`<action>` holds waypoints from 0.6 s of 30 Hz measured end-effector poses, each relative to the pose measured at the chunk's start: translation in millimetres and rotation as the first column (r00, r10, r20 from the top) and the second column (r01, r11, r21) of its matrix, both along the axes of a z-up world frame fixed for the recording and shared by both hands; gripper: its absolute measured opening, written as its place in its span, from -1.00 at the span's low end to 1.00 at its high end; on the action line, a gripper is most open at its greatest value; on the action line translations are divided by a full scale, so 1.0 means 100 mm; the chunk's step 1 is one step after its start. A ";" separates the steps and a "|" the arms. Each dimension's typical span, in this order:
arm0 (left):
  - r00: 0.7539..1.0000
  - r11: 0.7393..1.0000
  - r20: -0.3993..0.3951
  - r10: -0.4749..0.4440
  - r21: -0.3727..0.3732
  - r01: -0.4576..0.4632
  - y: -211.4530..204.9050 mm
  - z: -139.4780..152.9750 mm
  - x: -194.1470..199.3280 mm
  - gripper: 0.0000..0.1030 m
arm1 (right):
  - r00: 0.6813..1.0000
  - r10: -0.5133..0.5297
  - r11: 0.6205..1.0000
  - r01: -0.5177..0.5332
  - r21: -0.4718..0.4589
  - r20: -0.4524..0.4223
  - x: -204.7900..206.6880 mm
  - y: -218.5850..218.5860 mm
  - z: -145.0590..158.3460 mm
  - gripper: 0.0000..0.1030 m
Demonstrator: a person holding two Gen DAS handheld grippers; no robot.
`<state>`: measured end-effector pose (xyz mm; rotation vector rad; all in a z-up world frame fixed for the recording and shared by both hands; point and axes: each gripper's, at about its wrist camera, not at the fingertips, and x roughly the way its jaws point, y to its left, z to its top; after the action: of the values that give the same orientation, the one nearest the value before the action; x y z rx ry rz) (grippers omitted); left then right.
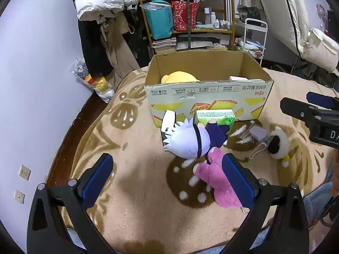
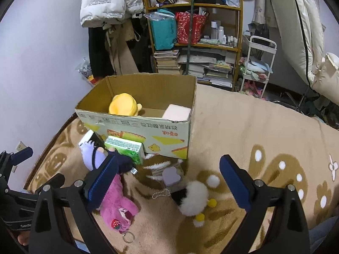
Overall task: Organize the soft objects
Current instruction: 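Move left tool to the pink bear plush while right tool approaches the clear plastic bag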
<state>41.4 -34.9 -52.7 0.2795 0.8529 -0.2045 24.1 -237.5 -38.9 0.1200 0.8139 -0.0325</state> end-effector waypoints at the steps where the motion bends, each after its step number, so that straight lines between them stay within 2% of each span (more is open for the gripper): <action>1: 1.000 1.000 -0.003 0.001 0.001 -0.001 -0.01 -0.02 0.01 0.96 | 1.000 0.000 1.000 0.000 -0.002 -0.008 0.01 0.00 -0.03 0.96; 9: 0.997 1.000 -0.077 -0.026 -0.009 0.026 -0.13 -0.23 0.05 0.96 | 0.998 0.000 1.000 -0.002 -0.026 -0.061 0.13 0.05 -0.19 0.96; 13: 0.996 0.999 -0.075 -0.038 0.015 0.040 -0.19 -0.30 0.04 0.96 | 0.996 -0.007 1.000 0.005 -0.022 -0.089 0.14 0.06 -0.28 0.96; 18: 0.993 0.999 -0.102 -0.052 0.006 0.053 -0.24 -0.39 0.08 0.96 | 0.994 -0.008 0.999 0.004 -0.031 -0.110 0.18 0.07 -0.36 0.96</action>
<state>49.0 -58.6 -91.3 0.3014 0.9483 -0.2657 42.2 -230.9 -74.6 0.0920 0.9224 -0.0580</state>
